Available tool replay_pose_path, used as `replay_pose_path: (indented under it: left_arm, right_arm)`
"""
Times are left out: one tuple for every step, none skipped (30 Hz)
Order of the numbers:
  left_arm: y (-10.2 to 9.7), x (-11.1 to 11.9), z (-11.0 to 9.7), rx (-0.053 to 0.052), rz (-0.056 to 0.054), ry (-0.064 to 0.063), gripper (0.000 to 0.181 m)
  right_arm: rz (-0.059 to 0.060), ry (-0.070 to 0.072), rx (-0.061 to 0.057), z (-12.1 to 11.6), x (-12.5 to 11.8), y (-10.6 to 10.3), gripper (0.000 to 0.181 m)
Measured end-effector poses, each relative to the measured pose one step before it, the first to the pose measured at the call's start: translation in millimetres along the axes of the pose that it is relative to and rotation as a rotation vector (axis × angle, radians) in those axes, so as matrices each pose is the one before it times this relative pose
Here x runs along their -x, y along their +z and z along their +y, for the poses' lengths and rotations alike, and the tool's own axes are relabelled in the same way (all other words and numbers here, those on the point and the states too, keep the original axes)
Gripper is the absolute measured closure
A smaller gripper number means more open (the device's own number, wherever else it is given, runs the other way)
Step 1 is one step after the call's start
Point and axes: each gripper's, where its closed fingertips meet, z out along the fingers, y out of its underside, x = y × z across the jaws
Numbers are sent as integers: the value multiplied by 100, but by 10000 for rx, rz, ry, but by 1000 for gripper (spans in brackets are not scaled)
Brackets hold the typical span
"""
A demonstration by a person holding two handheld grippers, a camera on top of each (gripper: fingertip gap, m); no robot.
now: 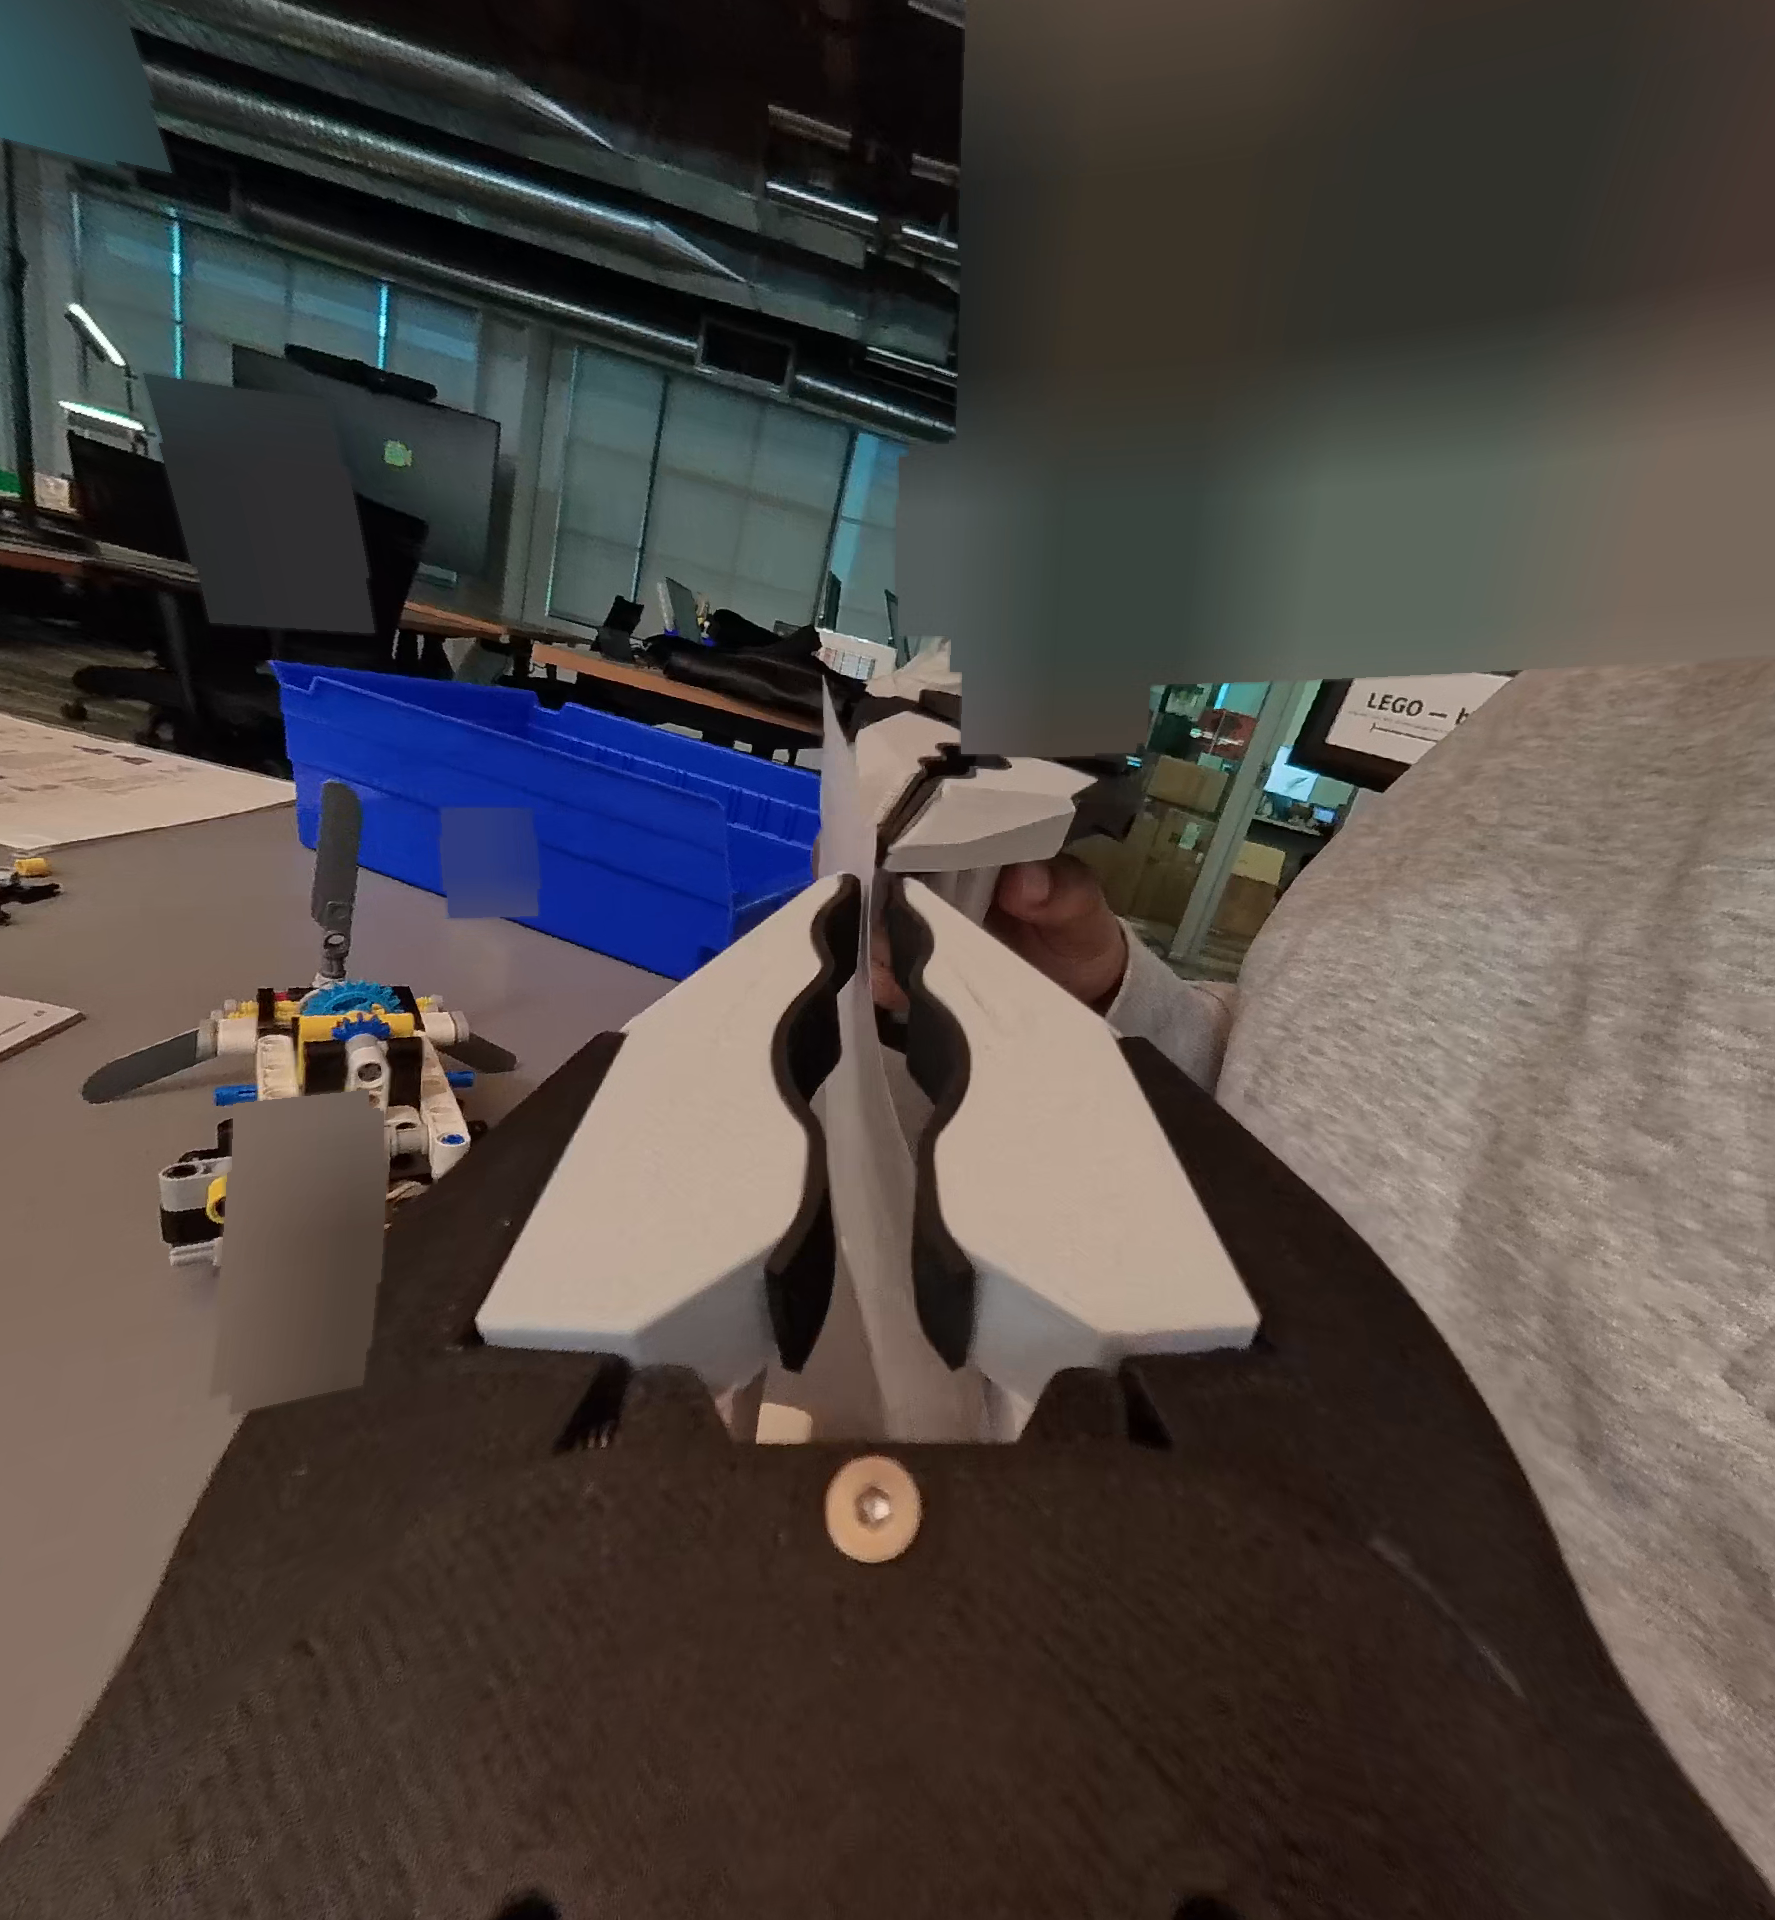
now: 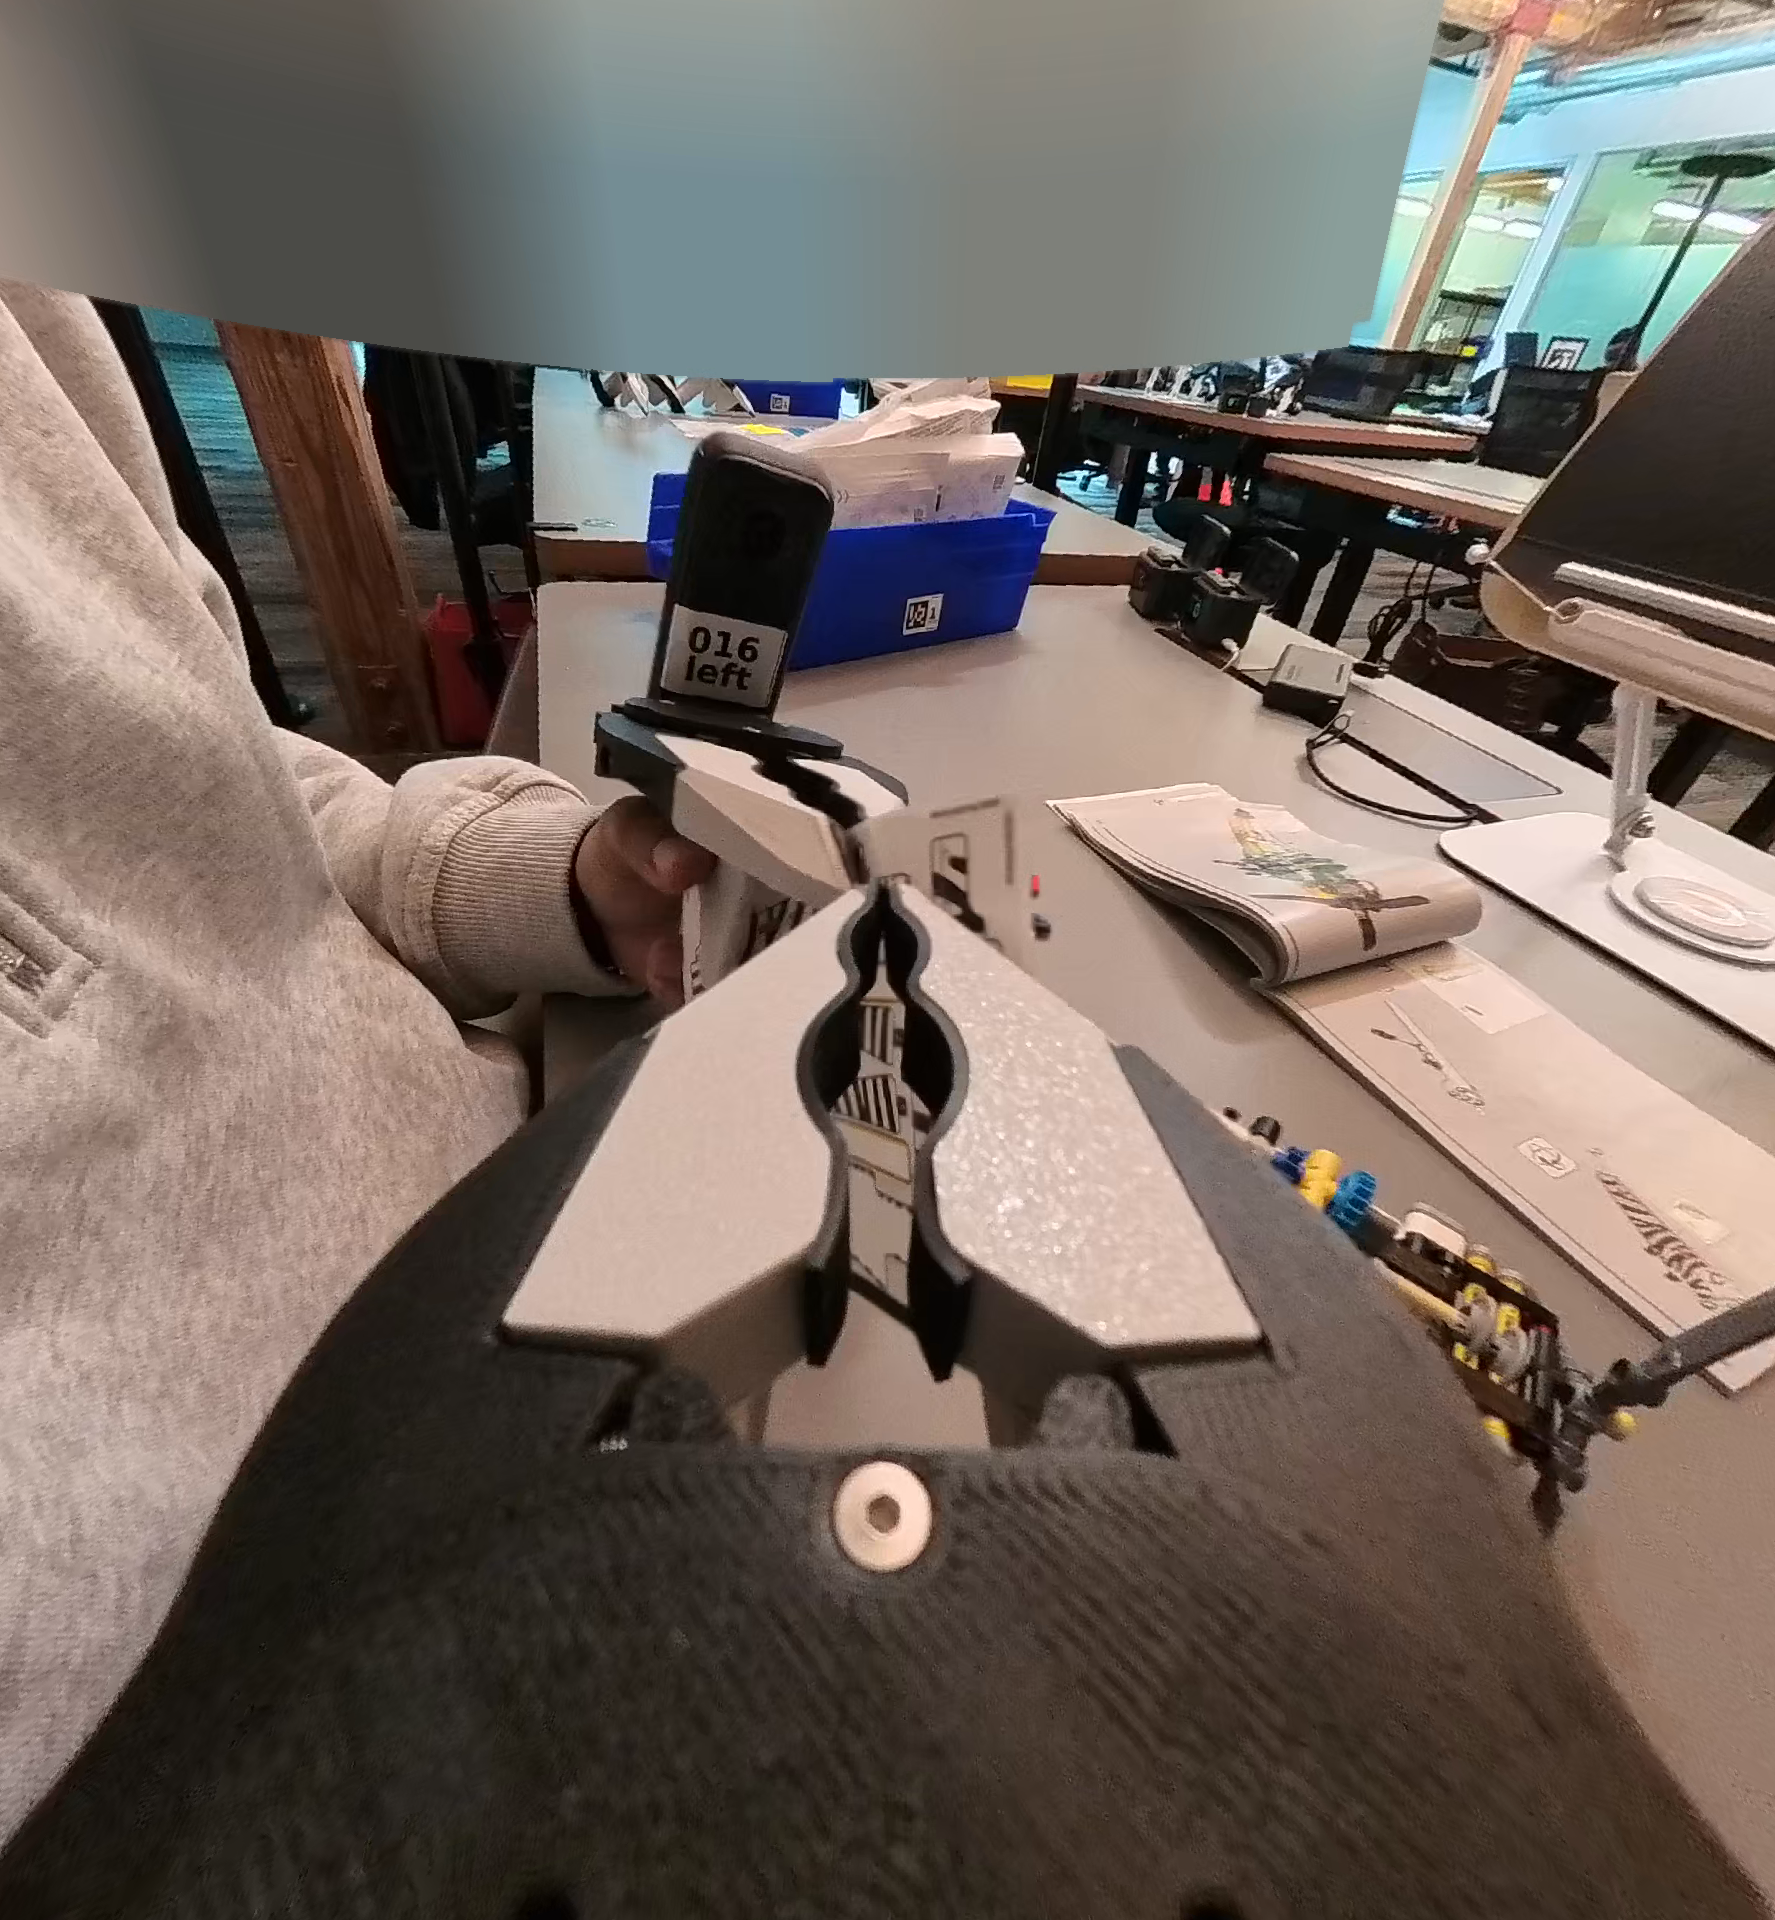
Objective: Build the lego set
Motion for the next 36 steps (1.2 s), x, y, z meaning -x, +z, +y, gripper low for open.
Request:
replay_pose_path:
  left_arm:
    - [-21,-65,-72,-38,70,-98,177]
    - [-39,41,-69,-36,13,-85,175]
    - [-54,79,-90,-45,-16,-95,174]
    - [-52,79,-47,-23,-3,-129,174]
    - [-6,24,51,45,45,-160,173]
    - [18,25,123,85,46,-138,172]
    - [58,37,174,106,12,-65,173]
    - [57,37,201,128,-24,17,174]
    - [57,58,203,125,-58,71,176]
    - [29,124,153,91,-89,61,178]
    - [-13,85,100,60,-39,-8,180]
    - [-22,81,61,46,0,-90,181]
    - [-19,54,94,70,40,-152,181]
    - [-11,83,232,162,44,-231,181]
    - [9,114,310,210,64,-310,180]
    - [3,41,181,132,90,-305,181]
    - [-7,15,75,48,59,-195,181]
    - [-10,-45,55,46,61,-114,181]
    - [-17,-16,15,27,11,-35,181]
    - [-16,15,-26,-9,-23,13,181]
    - [-35,12,-91,-33,-30,21,181]
    - [-42,-8,-131,-32,-24,20,181]
    - [-85,-48,-147,-30,-1,8,181]
    - [-114,-24,-198,-66,-18,1,181]
    - [-142,-13,-230,-87,-14,-22,180]
    - [-147,-39,-166,-50,-3,-41,180]
    - [-90,37,-29,47,-84,37,180]
    - [-17,-36,156,155,-93,169,180]
    - [48,-69,215,182,-89,202,181]
    - [62,22,72,91,-136,169,181]
    - [46,59,-71,-18,-130,100,181]
    - [28,38,-141,-72,-65,23,181]
    - [5,50,-132,-82,-43,-17,181]
    - [-8,114,-86,-64,-76,11,181]
    - [-18,116,2,-22,-82,56,181]
    - [-2,69,16,0,-49,54,181]
  right_arm:
    - [70,6,23,32,-138,-83,181]
    - [55,13,31,54,-137,-71,181]
    - [22,14,21,49,-73,-73,181]
    - [5,15,10,23,-35,-64,181]
    - [-1,17,5,26,-25,-59,181]
    - [-9,17,11,30,-8,-20,181]
    - [-23,11,23,42,24,-4,181]
    - [-30,1,43,63,52,36,181]
    - [-30,-15,76,112,69,55,181]
    - [-14,-34,99,159,52,66,181]
    - [15,-45,86,131,0,52,181]
    - [20,-37,39,55,-12,17,181]
    - [6,-12,7,8,5,-8,181]
    - [10,-1,27,34,-20,8,181]
    - [23,-9,81,144,-49,17,181]
    - [36,-19,110,206,-64,45,181]
    - [35,-20,87,167,-68,38,181]
    - [19,-11,46,108,-38,17,181]
    - [-3,1,15,21,-3,-5,181]
    - [-15,8,1,-11,-6,-30,181]
    - [-26,9,-3,-37,21,-29,181]
    - [-29,4,-6,-30,26,-39,181]
    - [-40,-6,-5,-13,64,-31,181]
    - [-51,-7,3,-5,73,-10,181]
    - [-63,-4,22,37,97,2,181]
    - [-58,-8,29,52,92,21,181]
    - [-49,-11,21,49,83,36,181]
    - [-47,-5,8,30,75,52,181]
    - [-20,9,6,38,26,58,181]
    - [9,11,13,60,-26,52,181]
    - [43,-11,-12,10,-77,33,181]
    - [74,-42,-68,-93,-102,-34,181]
    - [98,-64,-119,-189,-130,-57,181]
    - [141,-73,-153,-254,-169,-82,181]
    - [155,-83,-145,-239,-184,-85,181]
    - [116,-83,-101,-179,-127,-56,181]
